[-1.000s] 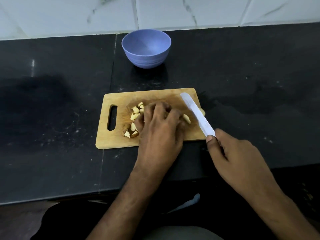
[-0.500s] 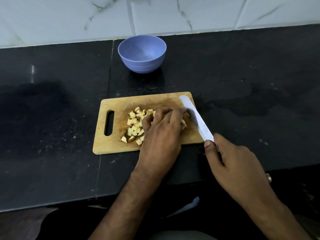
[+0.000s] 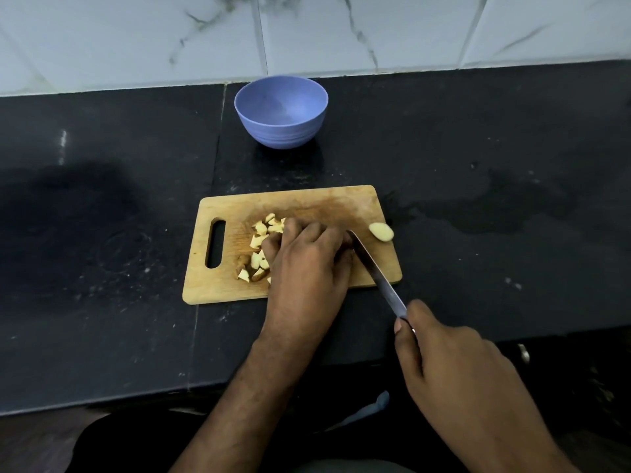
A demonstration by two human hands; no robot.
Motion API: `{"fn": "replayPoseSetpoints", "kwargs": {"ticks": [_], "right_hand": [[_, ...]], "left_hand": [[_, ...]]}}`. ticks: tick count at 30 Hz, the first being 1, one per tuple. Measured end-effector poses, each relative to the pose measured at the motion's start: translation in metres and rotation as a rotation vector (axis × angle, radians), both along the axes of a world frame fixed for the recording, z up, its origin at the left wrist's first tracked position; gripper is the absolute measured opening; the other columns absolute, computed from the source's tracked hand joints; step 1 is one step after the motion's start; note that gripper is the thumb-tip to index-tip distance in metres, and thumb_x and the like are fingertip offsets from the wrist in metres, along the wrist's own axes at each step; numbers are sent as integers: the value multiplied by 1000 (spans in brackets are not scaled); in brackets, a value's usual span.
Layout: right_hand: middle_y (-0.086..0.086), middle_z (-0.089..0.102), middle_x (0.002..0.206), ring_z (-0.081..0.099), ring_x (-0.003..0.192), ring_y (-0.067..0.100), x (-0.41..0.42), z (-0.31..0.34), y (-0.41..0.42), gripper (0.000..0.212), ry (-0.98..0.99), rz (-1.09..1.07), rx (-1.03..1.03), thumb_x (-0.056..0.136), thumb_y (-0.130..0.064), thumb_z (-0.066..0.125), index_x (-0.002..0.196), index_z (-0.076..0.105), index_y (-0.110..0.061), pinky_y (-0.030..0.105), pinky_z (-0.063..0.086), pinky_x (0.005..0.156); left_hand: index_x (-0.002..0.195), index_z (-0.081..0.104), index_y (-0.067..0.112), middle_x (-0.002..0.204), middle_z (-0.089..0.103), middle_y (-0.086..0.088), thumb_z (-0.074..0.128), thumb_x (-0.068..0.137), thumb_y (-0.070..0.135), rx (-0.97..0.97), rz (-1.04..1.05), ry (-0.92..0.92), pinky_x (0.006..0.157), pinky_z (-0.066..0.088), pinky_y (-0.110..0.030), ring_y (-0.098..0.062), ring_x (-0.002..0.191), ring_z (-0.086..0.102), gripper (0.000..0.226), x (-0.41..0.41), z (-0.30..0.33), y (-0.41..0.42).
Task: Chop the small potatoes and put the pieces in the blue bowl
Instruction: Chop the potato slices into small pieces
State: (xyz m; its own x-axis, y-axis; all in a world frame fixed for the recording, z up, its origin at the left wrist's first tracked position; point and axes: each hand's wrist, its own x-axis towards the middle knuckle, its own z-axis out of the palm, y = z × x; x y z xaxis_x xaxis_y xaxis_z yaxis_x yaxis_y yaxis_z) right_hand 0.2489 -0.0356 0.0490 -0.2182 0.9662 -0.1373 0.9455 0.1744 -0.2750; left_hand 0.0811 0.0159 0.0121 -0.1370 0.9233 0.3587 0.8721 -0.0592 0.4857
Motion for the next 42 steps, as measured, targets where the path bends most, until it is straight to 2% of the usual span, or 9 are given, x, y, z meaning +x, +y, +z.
{"fn": "replayPoseSetpoints", "kwargs": {"ticks": [7,10,13,16,20,25,29,35,42], "right_hand": [[-7,50,69,47,60,10,-7,15,-7,17,-107,15,-5,102,-46,15,97,24,-32,23,33,51],[-7,56,76,53,65,10,-5,17,-5,15,-97,24,-32,103,-44,16,104,26,-32,24,40,57],[-5,55,72,56,64,7,-4,19,-3,12,-64,28,-59,104,-42,19,96,23,-34,24,48,61],[-4,50,69,51,60,7,-5,12,7,14,-49,31,-40,104,-41,21,93,25,-33,24,44,55],[-6,49,73,51,65,15,-10,-2,23,21,-45,87,51,104,-45,18,106,33,-31,29,43,60],[-6,51,57,51,48,9,0,-6,31,26,159,80,64,99,-53,21,87,35,-34,22,33,46],[-4,50,51,51,45,11,11,-16,37,34,217,4,132,99,-50,28,78,37,-25,31,41,46],[-4,50,50,51,43,12,14,-21,45,34,293,-30,140,100,-44,35,75,44,-23,24,35,42],[-3,50,50,49,42,14,15,-22,39,37,312,-35,141,100,-47,31,75,43,-23,33,43,43]], "left_hand": [[96,68,28,91,64,15,69,87,28,-21,-13,-44,94,23,-36,-12,108,49,9,0,1,1],[97,69,27,90,64,14,70,87,27,-19,-14,-44,93,21,-35,-13,107,48,10,0,1,1],[95,70,28,90,64,15,71,86,27,-20,-15,-59,92,20,-33,-12,108,48,9,-1,0,1],[91,68,29,88,63,15,70,86,28,-19,-10,-65,90,17,-31,-11,107,48,5,0,0,1],[88,61,30,86,60,16,68,87,29,-21,29,-42,93,21,-34,-12,104,48,7,1,1,-2],[91,64,27,98,55,10,66,89,33,-12,107,-25,91,29,-39,-15,109,41,7,-1,-2,-3],[95,63,20,110,54,1,61,93,28,25,82,84,87,26,-38,-23,114,43,8,6,-4,0],[98,63,24,116,53,1,62,93,41,-5,30,133,91,31,-43,-22,116,40,17,13,-4,10],[97,71,22,102,61,3,66,88,19,43,332,87,93,31,-47,-25,110,47,10,-2,-5,12]]}}
